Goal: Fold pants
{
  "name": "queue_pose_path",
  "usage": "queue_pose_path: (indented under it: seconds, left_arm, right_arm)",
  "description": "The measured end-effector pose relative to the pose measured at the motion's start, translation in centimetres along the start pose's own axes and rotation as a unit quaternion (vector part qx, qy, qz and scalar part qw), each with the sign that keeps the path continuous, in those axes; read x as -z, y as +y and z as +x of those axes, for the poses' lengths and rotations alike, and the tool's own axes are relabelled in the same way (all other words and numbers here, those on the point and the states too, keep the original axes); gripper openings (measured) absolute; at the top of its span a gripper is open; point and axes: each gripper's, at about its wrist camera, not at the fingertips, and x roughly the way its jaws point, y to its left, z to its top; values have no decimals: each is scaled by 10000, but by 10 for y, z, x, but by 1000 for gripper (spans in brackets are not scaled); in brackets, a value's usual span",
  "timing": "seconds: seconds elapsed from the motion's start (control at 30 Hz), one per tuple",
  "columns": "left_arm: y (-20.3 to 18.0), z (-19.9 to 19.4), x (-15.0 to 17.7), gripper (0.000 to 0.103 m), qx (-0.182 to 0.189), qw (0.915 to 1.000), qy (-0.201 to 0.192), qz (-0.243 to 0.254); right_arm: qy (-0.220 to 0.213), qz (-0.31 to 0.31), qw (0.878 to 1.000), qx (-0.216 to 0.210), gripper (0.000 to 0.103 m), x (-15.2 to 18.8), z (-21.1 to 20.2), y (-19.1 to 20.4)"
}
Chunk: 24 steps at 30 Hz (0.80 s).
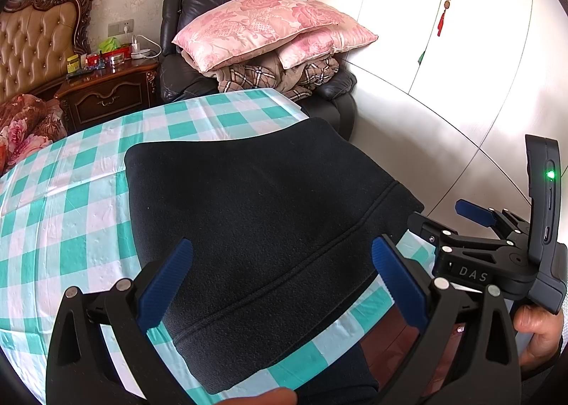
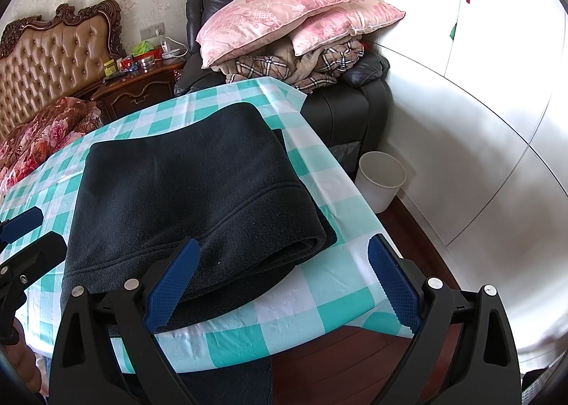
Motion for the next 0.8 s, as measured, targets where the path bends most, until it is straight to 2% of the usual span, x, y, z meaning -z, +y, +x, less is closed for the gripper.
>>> queue_pose_path:
  seconds: [0.5,0.67,0.73,0.8]
  left_arm:
    - [-6,2,3,101,46,10000,-47,64]
    - [-13,8,3,101,357,9992,6,176]
    - [-5,-3,-1,101,390,9990,-162,169]
    - [29,-38,-2,101,-17,9975,-704,-8]
  right_arm:
    - [4,-2,10000,-3,92,0,0,0]
    - [24,25,10000,18,92,3,4,0]
    - [24,76,10000,29,92,5,7,-2]
    - [-29,214,9998,-15,92,6,10,-6]
